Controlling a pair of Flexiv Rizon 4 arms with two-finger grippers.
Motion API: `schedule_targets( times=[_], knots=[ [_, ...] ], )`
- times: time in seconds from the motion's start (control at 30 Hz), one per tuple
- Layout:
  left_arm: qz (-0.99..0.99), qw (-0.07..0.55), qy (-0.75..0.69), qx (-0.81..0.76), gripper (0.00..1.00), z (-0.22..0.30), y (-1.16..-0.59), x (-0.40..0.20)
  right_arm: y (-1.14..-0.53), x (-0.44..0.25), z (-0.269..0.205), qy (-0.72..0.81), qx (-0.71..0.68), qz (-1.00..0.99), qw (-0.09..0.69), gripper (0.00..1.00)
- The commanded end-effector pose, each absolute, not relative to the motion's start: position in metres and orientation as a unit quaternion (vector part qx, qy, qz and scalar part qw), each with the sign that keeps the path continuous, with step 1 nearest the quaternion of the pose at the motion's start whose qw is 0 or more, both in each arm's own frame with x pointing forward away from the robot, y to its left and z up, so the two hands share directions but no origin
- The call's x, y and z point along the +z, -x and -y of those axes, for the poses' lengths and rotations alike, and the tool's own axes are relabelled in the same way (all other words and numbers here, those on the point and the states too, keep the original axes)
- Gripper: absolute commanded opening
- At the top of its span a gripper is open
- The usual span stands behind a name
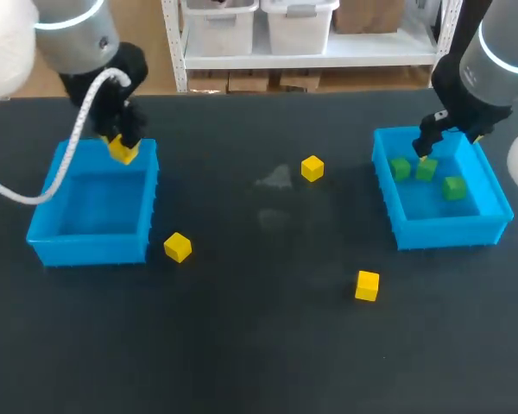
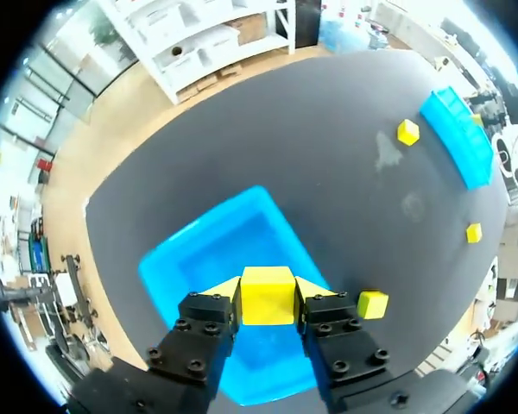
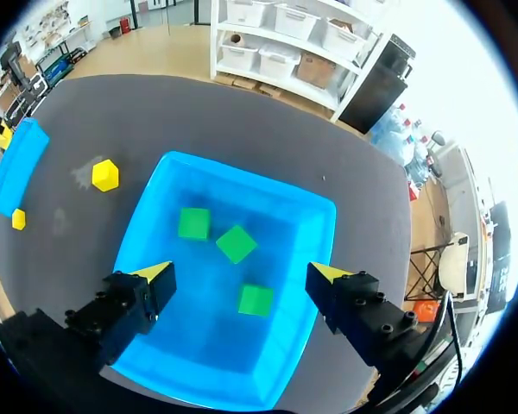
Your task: Put the green cubes in the right bin and the yellow cubes in the left bin.
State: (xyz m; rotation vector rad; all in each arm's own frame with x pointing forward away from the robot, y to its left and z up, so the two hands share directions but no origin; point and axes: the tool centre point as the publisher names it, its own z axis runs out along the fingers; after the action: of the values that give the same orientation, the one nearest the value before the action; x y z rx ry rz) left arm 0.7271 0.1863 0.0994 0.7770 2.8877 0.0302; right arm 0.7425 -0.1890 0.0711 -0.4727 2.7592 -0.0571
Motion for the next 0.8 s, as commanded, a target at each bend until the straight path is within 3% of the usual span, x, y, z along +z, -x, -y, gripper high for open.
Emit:
schedule_targets(
  times=[0.03,0.23,0.27,0.3,0.33,0.8],
  knots=[
    [-0.960,0.117,-0.253,0.000,0.00,-0.204,-0.708,0.091,-0.741,0.071,0.189,0.166,-0.021,-0.971,0.172,1.00],
    [-0.961,0.101,-0.257,0.008,0.01,-0.209,-0.699,0.079,-0.741,0.071,0.189,0.166,-0.021,-0.971,0.172,1.00],
    [-0.961,0.099,-0.259,0.009,0.42,-0.208,-0.699,0.078,-0.741,0.071,0.189,0.166,-0.021,-0.971,0.172,1.00],
    [-0.960,0.095,-0.263,0.010,0.93,-0.208,-0.698,0.078,-0.741,0.071,0.189,0.166,-0.021,-0.971,0.172,1.00],
    [-0.960,0.093,-0.264,0.009,1.00,-0.208,-0.698,0.077,-0.741,0.071,0.189,0.166,-0.021,-0.971,0.172,1.00],
    [-0.941,0.108,-0.319,-0.002,1.00,-0.170,-0.720,0.106,-0.741,0.071,0.189,0.166,-0.021,-0.971,0.172,1.00]
  ],
)
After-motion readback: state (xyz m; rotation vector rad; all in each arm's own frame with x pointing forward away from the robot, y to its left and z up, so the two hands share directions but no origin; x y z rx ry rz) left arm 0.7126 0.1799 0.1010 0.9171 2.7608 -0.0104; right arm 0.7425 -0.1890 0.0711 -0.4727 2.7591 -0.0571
